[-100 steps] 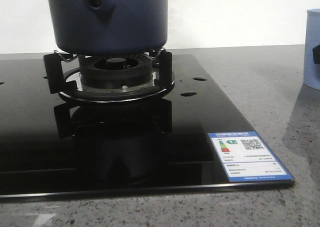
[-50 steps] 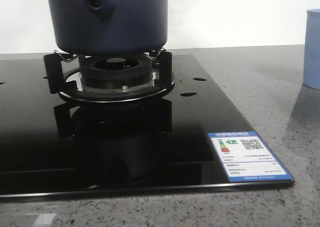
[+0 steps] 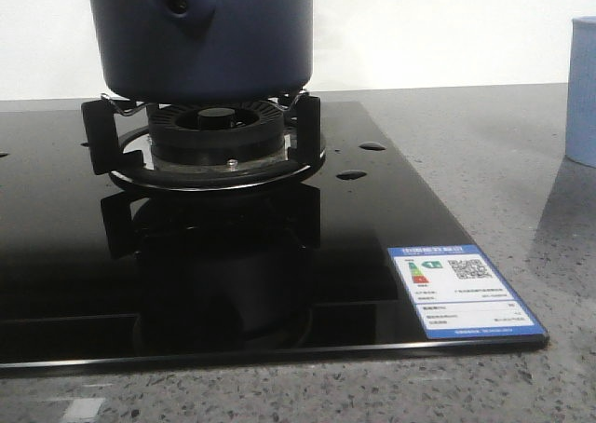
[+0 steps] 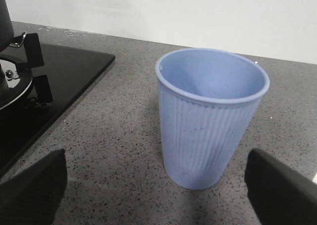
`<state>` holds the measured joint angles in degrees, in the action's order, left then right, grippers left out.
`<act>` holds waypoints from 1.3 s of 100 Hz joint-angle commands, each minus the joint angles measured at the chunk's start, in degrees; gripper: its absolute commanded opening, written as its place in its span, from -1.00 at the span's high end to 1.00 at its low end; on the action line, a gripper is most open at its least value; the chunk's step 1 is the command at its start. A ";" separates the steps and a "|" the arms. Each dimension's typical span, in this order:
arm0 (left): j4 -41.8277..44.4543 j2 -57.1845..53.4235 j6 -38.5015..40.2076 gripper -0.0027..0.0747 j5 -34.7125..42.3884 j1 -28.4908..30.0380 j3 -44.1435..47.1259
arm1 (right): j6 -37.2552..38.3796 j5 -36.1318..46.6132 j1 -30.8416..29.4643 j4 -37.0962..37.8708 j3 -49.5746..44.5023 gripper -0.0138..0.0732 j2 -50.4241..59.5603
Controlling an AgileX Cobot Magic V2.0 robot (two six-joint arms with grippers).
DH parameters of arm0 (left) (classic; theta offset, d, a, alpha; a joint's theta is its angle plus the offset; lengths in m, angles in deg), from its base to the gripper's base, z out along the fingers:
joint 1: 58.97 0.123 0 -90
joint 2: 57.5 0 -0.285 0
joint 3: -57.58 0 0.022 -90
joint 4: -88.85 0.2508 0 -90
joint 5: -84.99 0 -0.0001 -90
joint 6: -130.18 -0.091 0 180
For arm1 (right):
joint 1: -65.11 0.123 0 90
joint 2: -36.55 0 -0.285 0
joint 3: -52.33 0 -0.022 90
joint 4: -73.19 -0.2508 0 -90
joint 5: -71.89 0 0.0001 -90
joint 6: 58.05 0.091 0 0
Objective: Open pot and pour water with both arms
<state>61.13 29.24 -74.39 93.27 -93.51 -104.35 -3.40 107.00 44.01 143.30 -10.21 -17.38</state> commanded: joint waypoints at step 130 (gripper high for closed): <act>-0.78 -8.86 0.08 -0.49 5.49 2.57 -2.18 | 0.12 3.36 2.92 -4.04 1.34 -0.80 0.56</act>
<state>60.10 25.56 -74.39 94.85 -92.70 -104.45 -3.36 106.55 45.59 142.64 -10.21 -17.38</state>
